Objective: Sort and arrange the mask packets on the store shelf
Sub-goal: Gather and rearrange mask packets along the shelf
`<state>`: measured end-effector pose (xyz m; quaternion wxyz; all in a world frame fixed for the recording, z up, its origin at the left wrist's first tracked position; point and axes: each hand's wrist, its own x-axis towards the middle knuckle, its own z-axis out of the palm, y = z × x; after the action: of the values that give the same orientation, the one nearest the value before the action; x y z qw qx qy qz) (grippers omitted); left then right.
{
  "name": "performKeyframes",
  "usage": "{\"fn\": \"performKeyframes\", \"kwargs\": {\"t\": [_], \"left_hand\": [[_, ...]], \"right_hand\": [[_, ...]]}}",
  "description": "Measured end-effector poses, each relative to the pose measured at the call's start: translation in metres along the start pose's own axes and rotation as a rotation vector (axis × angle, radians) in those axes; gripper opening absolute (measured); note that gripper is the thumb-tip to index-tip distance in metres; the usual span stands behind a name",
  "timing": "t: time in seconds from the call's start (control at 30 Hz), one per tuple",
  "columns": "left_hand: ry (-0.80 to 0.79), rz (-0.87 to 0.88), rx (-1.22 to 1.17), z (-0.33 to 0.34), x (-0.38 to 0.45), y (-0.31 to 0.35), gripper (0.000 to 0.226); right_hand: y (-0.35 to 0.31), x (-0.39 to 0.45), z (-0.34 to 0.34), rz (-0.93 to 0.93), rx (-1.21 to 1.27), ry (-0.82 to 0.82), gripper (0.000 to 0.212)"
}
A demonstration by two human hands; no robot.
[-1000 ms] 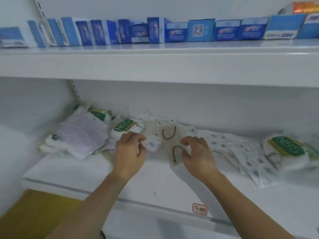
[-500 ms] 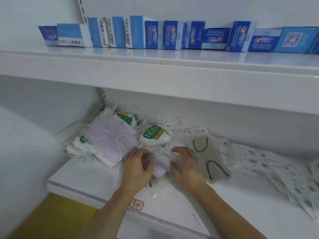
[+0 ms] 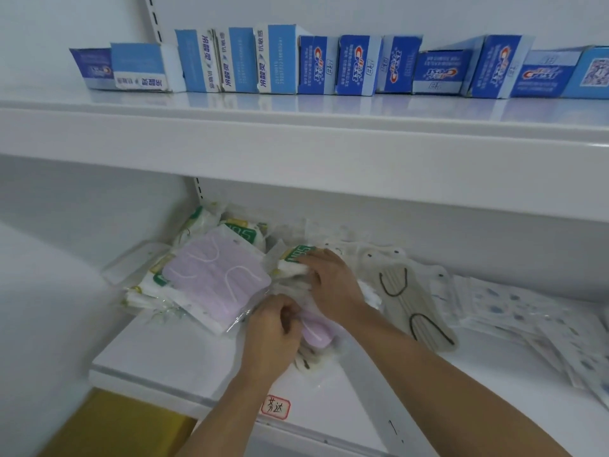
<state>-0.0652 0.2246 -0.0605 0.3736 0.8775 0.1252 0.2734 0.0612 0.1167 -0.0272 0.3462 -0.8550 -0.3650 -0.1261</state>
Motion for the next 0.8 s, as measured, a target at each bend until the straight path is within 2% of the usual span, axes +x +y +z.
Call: {"fn": "performKeyframes", "kwargs": {"t": [0.07,0.13,0.2,0.27,0.33,0.43,0.53,0.63,0.8], "left_hand": [[0.022,0.068,0.112,0.001,-0.002,0.004,0.015],[0.060,0.172,0.181,0.008,-0.005,0.016,0.020],[0.044,0.273,0.115,0.024,-0.007,0.041,0.020],[-0.026,0.366,0.036,0.048,-0.009,0.069,0.018],[-0.104,0.425,0.015,0.072,-0.013,0.091,0.027],[-0.206,0.404,0.007,0.103,-0.016,0.112,0.047],[-0.260,0.271,-0.055,0.123,-0.019,0.132,0.050],[-0.290,0.202,-0.047,0.142,-0.020,0.152,0.033],[-0.392,0.082,-0.049,0.168,-0.020,0.171,0.023]], "right_hand": [[-0.002,-0.014,-0.014,-0.044,0.063,0.147,0.045],[0.001,-0.031,-0.031,-0.011,0.110,0.204,0.045],[0.005,-0.043,-0.051,0.183,0.251,0.221,0.041],[0.009,-0.048,-0.075,0.446,0.596,0.278,0.036],[0.018,-0.057,-0.104,0.643,0.953,0.331,0.029],[0.034,-0.083,-0.150,0.708,1.223,0.423,0.023],[0.054,-0.114,-0.189,0.734,1.273,0.575,0.022],[0.076,-0.146,-0.229,0.697,1.047,0.743,0.024],[0.134,-0.206,-0.277,0.439,-0.058,0.790,0.028]]}}
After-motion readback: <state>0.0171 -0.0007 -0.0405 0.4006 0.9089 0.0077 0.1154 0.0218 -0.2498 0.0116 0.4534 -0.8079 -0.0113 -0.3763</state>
